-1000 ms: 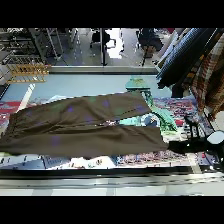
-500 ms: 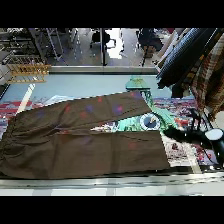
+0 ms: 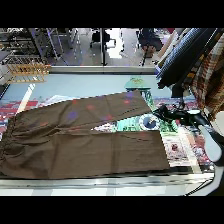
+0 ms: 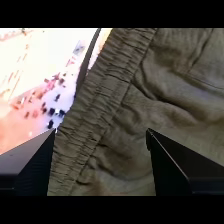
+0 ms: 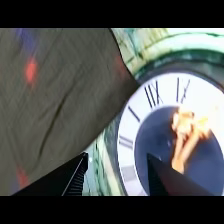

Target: Fold the clothes and pants, and hang the long-sleeved shirts on hangers.

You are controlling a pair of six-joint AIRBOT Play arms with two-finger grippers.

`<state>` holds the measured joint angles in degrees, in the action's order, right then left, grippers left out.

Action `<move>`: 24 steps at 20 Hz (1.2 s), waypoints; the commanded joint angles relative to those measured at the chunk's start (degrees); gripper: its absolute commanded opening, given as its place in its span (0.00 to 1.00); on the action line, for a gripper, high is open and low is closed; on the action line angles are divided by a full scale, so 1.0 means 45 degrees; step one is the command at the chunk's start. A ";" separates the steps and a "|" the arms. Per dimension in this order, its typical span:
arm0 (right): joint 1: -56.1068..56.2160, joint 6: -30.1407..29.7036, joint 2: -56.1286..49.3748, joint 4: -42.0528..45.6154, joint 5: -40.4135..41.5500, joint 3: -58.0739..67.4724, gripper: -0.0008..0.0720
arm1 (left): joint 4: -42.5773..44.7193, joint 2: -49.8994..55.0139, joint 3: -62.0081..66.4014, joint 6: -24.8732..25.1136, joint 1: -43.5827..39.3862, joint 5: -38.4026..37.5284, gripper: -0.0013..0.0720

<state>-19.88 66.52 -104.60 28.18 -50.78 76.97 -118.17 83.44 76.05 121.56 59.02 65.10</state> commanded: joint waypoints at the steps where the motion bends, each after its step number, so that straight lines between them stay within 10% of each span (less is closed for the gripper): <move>1: 0.0627 0.0432 -0.2302 -0.0155 -0.0034 0.2404 0.59 | -0.0432 0.0005 0.0029 -0.0214 -0.0024 0.0631 0.82; 4: 0.1103 0.1914 -0.3449 0.1122 0.0039 0.4240 0.48 | -0.0427 0.0005 0.0024 -0.0214 -0.0024 0.1214 0.82; 6: 0.1171 0.2992 -0.3521 0.2681 0.0005 0.4881 0.04 | -0.0423 0.0005 0.0010 -0.0418 -0.0024 0.1243 0.74; 11: 0.1161 0.5853 -0.0860 1.0205 -0.2657 0.3988 0.03 | 0.0437 0.0005 0.0000 -0.1967 0.0019 0.1481 0.55; 15: 0.0918 0.5649 0.2098 1.0744 -0.3895 0.0481 0.04 | 0.2293 0.0000 -0.0219 -0.3031 -0.0010 0.1705 0.51; 16: 0.0738 0.5620 0.2749 1.0734 -0.4095 -0.0180 0.22 | 0.2560 -0.0005 -0.0321 -0.3211 -0.0010 0.1724 0.51; 17: 0.0500 0.5304 0.3444 1.0686 -0.4425 -0.0792 0.73 | 0.2584 -0.0005 -0.0447 -0.3356 -0.0010 0.1715 0.53; 24: -0.3419 0.2322 1.0059 0.7446 -0.6596 -0.7582 0.79 | 0.2540 -0.0087 -0.2754 -0.3419 -0.0010 0.0942 0.54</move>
<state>-28.01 82.46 -70.83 67.61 -75.85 55.42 -107.31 83.31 68.03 106.94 59.00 71.66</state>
